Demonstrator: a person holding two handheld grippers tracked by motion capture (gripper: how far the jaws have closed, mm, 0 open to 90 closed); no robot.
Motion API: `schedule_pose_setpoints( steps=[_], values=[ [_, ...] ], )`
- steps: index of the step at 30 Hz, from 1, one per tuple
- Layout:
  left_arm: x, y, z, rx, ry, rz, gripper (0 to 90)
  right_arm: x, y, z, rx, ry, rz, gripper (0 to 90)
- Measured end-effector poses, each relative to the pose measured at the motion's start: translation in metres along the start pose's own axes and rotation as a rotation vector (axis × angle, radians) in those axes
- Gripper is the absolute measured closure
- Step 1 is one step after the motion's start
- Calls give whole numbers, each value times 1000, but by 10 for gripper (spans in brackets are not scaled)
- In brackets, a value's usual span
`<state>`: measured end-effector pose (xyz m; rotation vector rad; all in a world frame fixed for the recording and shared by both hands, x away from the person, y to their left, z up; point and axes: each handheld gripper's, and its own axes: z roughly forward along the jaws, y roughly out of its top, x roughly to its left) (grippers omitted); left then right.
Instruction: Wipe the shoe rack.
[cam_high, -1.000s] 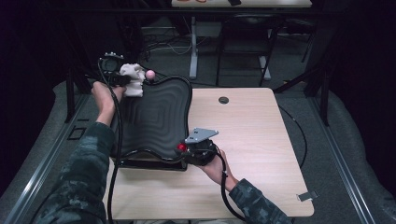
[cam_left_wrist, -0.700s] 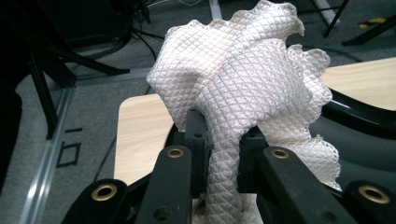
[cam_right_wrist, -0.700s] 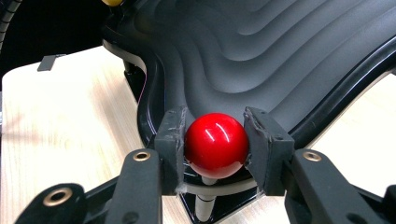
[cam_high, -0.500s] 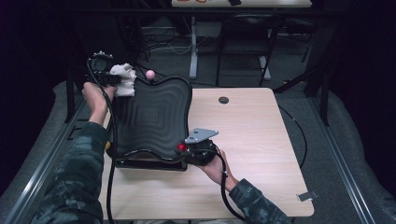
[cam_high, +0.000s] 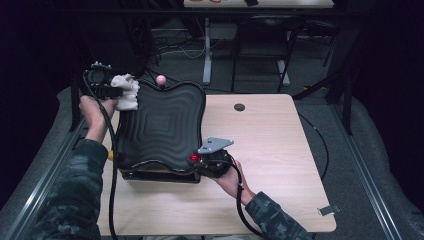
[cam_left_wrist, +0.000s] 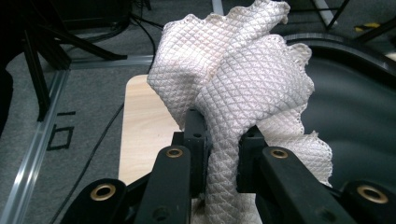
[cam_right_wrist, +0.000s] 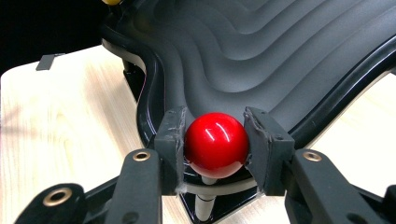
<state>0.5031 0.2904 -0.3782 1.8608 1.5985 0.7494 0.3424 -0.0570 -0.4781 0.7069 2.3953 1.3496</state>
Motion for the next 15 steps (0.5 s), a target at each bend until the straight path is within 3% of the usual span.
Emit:
schedule_pose_setpoints(
  steps=[2,8,15],
  values=[
    [4,-6,-2,-6,-31,-30,792,0,0,0,1,0,1,598],
    [4,-24,-6,-2,-18,10,793,0,0,0,1,-1,0,598],
    [5,-44,-12,-5,-40,20,792,0,0,0,3,-5,1,598]
  ],
)
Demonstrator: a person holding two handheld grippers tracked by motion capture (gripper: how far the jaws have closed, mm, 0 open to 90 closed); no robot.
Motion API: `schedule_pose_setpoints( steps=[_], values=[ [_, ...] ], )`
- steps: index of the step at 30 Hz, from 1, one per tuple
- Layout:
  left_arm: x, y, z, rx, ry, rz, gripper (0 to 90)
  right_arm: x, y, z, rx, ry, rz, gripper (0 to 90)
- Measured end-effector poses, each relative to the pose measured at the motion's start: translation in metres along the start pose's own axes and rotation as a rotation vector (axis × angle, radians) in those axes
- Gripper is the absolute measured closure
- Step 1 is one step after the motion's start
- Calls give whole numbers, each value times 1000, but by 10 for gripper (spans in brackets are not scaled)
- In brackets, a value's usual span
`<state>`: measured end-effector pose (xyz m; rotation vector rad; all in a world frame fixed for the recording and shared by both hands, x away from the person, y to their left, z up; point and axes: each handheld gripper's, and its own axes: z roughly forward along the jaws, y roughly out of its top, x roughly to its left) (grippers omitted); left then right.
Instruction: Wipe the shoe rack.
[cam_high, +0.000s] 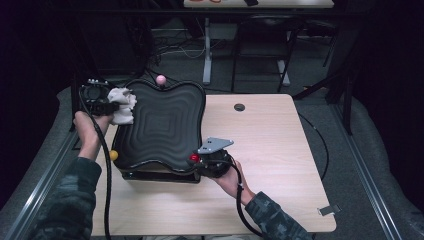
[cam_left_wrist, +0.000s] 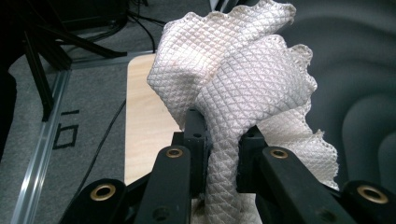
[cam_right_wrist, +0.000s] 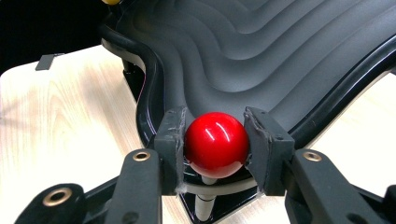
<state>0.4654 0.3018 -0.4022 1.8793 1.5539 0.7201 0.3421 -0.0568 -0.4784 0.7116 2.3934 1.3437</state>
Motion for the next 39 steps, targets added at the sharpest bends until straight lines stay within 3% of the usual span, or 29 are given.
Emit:
schedule_pose_setpoints(
  steps=[6,13,17,23,27,33,39],
  values=[
    [3,-17,-3,-2,-21,-15,792,0,0,0,0,0,0,597],
    [6,-49,-9,-6,-48,-43,792,0,0,0,-2,1,-5,598],
    [7,-66,-14,-14,-45,-58,792,0,0,0,-3,0,-5,597],
    [3,-83,-21,-11,-12,-35,792,0,-1,1,-5,2,-4,597],
    [2,-89,-24,-15,-9,-39,792,-1,-1,1,-5,2,-5,597],
    [-4,-91,-27,3,28,4,793,-1,-1,1,-6,5,-2,597],
    [-2,-91,-30,-24,3,-19,793,-1,-2,1,-6,5,-4,596]
  ],
)
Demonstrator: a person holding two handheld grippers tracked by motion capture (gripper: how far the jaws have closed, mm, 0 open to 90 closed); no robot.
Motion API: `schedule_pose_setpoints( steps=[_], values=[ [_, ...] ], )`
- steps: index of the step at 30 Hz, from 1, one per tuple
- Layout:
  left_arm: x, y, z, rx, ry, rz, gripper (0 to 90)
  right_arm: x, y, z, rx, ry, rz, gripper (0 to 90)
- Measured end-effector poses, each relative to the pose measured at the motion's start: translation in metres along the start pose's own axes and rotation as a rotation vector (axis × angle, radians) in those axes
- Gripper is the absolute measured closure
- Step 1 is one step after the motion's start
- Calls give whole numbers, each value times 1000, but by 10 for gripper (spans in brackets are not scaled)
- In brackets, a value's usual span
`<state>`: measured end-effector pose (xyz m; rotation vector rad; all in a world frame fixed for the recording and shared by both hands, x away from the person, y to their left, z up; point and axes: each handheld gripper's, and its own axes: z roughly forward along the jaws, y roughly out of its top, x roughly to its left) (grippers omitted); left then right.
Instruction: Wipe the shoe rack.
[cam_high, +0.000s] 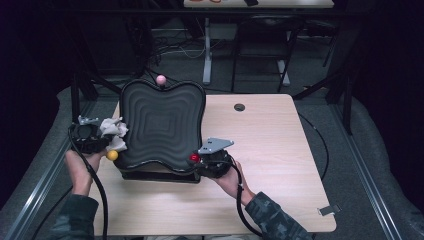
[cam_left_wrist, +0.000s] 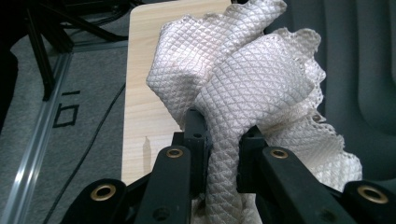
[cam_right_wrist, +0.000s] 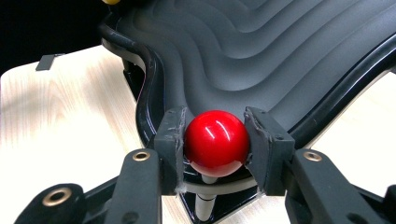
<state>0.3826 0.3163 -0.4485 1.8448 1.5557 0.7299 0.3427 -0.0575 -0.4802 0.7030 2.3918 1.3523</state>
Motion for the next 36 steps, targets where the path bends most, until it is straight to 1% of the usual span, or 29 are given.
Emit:
schedule_pose_setpoints(
  steps=[3,9,14,16,19,22,24,26,31,36],
  values=[
    [-3,3,-2,-16,-11,5,793,0,0,0,0,0,0,597],
    [-15,14,-9,-51,-48,36,793,1,-1,0,-4,-6,1,597],
    [-20,25,-12,-81,-86,35,793,2,-2,0,-7,-12,5,597],
    [-23,30,-13,-93,-95,35,793,2,-3,0,-9,-14,8,597],
    [-27,38,-14,-100,-111,46,793,2,-3,0,-6,-18,8,597],
    [-31,48,-16,-119,-122,55,793,2,-3,0,-6,-14,9,597],
    [-35,56,-18,-129,-125,70,793,2,-3,1,-5,-13,10,597],
    [-38,65,-19,-131,-132,84,793,2,-3,1,-4,-11,10,597],
    [-48,85,-21,-141,-129,123,793,2,-4,1,-2,-12,9,598],
    [-57,108,-19,-157,-140,145,793,2,-4,1,-2,-10,8,598]
  ],
)
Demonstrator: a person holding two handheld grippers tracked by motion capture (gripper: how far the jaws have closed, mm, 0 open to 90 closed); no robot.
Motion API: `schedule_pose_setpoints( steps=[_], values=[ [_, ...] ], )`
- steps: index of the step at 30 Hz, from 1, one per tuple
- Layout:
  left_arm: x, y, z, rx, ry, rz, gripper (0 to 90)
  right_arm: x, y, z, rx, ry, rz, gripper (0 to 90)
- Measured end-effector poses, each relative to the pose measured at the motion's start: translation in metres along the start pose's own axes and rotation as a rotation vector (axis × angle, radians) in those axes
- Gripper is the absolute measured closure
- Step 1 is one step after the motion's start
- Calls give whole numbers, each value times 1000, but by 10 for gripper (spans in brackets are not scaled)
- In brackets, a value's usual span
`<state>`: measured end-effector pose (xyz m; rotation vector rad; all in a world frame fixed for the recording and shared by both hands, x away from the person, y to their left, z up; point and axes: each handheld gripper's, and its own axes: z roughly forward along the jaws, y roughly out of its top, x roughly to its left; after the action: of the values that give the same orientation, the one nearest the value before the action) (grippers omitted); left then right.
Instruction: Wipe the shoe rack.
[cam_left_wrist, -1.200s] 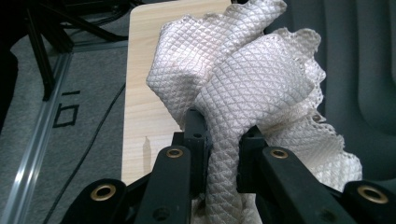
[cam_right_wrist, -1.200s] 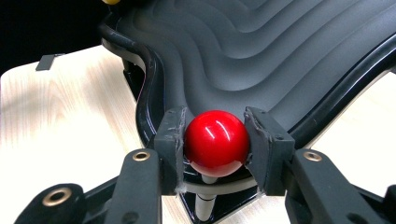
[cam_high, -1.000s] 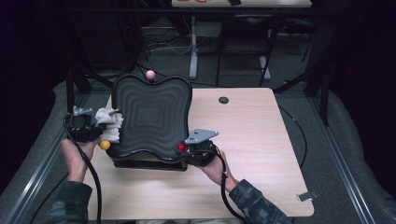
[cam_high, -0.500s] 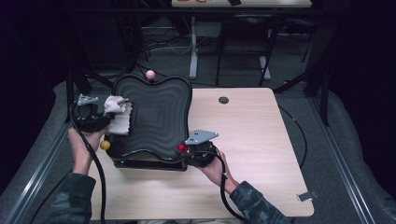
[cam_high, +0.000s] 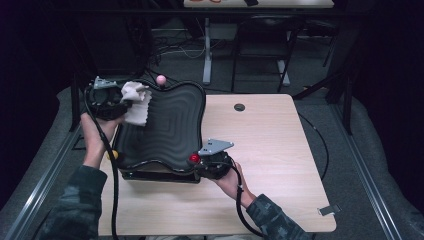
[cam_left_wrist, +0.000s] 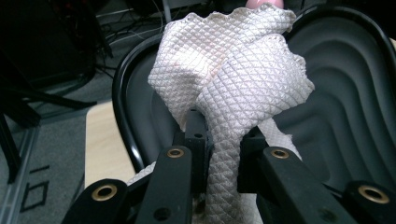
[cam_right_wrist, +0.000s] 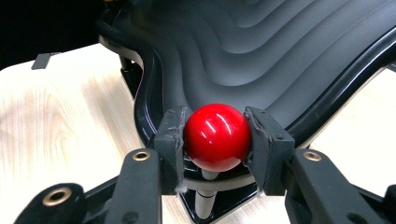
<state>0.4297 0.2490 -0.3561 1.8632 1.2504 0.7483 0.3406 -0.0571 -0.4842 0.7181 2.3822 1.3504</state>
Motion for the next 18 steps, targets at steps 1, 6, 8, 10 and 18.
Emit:
schedule_pose_setpoints(
  steps=[1,6,8,10,18],
  values=[
    [-1,4,2,-2,-2,3,793,0,0,0,2,0,0,598],
    [-5,25,11,-8,-12,11,793,0,0,0,3,-2,0,598],
    [-7,34,16,-16,-22,6,792,0,-1,0,0,0,0,599],
    [-10,43,21,-12,-24,15,792,0,-1,0,2,-4,-2,598],
    [-21,68,46,15,-32,31,790,0,-1,1,0,2,-2,600]
  ],
)
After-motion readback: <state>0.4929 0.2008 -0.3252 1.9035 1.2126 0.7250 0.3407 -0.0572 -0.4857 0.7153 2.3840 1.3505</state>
